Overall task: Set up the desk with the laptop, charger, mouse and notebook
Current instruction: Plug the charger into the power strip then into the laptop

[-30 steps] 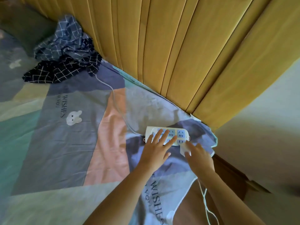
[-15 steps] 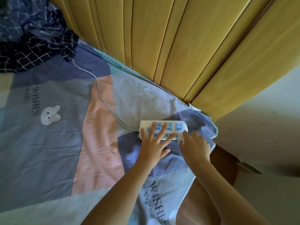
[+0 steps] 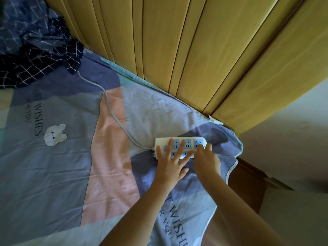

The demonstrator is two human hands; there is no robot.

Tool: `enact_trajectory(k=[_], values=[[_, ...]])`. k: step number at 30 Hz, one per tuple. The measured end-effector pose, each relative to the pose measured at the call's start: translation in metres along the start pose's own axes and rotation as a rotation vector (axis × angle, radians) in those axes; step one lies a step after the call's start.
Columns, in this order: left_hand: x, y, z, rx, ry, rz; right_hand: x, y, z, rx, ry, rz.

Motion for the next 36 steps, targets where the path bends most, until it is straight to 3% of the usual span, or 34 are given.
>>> enact_trajectory(k=[7, 10, 13, 21, 26, 30, 36], values=[[-0.006, -0.003, -0.003, -0.007, 0.016, 0.015, 0.011, -0.008, -0.004, -0.061, -0.131, 0.102], [-0.023, -0.009, -0.003, 0.010, -0.091, -0.017, 0.006, -0.012, -0.018, -0.130, -0.290, 0.121], [-0.046, -0.025, -0.003, 0.087, -0.190, -0.066, -0.001, -0.024, -0.050, -0.168, -0.325, 0.202], [-0.077, -0.099, -0.004, 0.364, -0.192, -0.069, -0.025, -0.096, -0.102, -0.098, -0.514, 0.106], [-0.106, -0.160, 0.002, 0.459, -0.224, -0.283, -0.053, -0.160, -0.144, -0.030, -0.679, 0.115], [-0.133, -0.215, -0.004, 0.568, -0.240, -0.340, -0.066, -0.193, -0.177, -0.087, -0.737, 0.013], [-0.146, -0.254, -0.010, 0.560, -0.276, -0.306, -0.073, -0.232, -0.203, -0.071, -0.768, -0.020]])
Point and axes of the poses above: each hand's wrist, its own z-axis towards the middle knuckle, its own x-axis out of the palm, y = z × x, the point moved 1 cm from there along z, towards the middle knuckle, and after that the axes turned 8 degrees about -x, right-handed, at the moved point
